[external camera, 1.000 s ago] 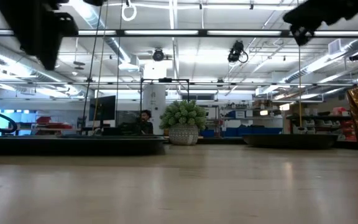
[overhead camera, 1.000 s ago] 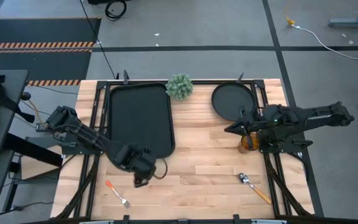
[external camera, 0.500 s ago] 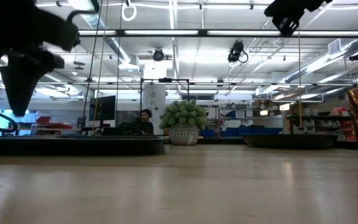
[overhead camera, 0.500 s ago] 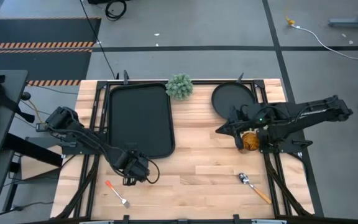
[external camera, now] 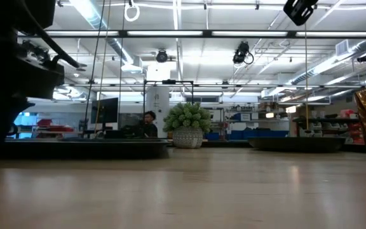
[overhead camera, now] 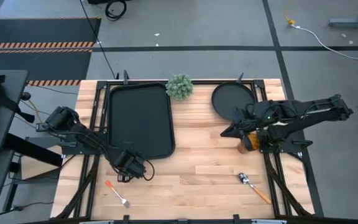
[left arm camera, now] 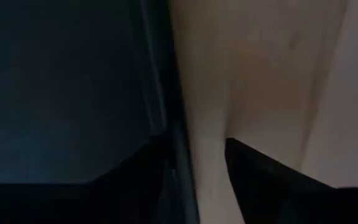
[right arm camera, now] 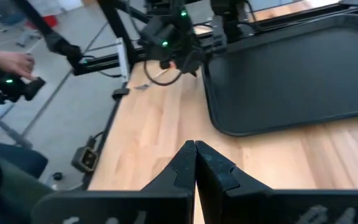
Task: Pick and place plate/cup/fork/spoon on tray
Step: Prepare the black serving tray
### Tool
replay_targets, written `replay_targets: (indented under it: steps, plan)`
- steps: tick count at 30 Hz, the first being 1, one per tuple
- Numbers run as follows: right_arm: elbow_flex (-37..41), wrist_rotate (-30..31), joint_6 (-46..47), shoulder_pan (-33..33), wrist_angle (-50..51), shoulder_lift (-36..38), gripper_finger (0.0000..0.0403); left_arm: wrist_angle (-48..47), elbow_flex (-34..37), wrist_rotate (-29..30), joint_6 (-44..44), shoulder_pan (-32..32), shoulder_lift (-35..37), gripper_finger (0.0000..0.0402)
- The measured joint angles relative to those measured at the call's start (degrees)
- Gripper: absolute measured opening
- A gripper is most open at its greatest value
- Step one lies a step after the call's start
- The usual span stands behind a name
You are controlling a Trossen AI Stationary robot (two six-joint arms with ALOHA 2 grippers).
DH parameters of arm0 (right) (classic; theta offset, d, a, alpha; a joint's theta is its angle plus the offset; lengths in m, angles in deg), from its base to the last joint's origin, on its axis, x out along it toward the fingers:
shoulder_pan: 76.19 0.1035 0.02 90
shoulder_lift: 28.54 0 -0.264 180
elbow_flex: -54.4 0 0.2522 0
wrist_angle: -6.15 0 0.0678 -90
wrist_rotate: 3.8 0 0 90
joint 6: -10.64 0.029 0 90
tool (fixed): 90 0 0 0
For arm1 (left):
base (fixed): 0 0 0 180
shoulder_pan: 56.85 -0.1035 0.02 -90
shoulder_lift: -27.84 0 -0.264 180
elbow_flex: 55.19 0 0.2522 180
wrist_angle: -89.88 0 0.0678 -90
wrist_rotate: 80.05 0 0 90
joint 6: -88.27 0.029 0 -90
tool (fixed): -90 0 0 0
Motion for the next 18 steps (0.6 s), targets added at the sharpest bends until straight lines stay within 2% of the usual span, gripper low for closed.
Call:
replay_targets:
  steps: [7,13,18]
  plan:
    - [0.0,-0.7,-0.5,0.0,0.3,2.9,0.0016,1.8,-1.8,-1.7,-6.5,-0.9,-0.9,0.0045]
    - [0.0,-0.7,4.9,-0.8,0.6,5.3,0.0016,3.4,-10.8,-4.0,-18.8,-4.3,-1.0,0.0045]
    - [0.0,-0.5,10.4,-2.8,1.2,5.8,0.0016,4.1,-21.3,-1.5,-30.1,-7.0,-1.5,0.0062]
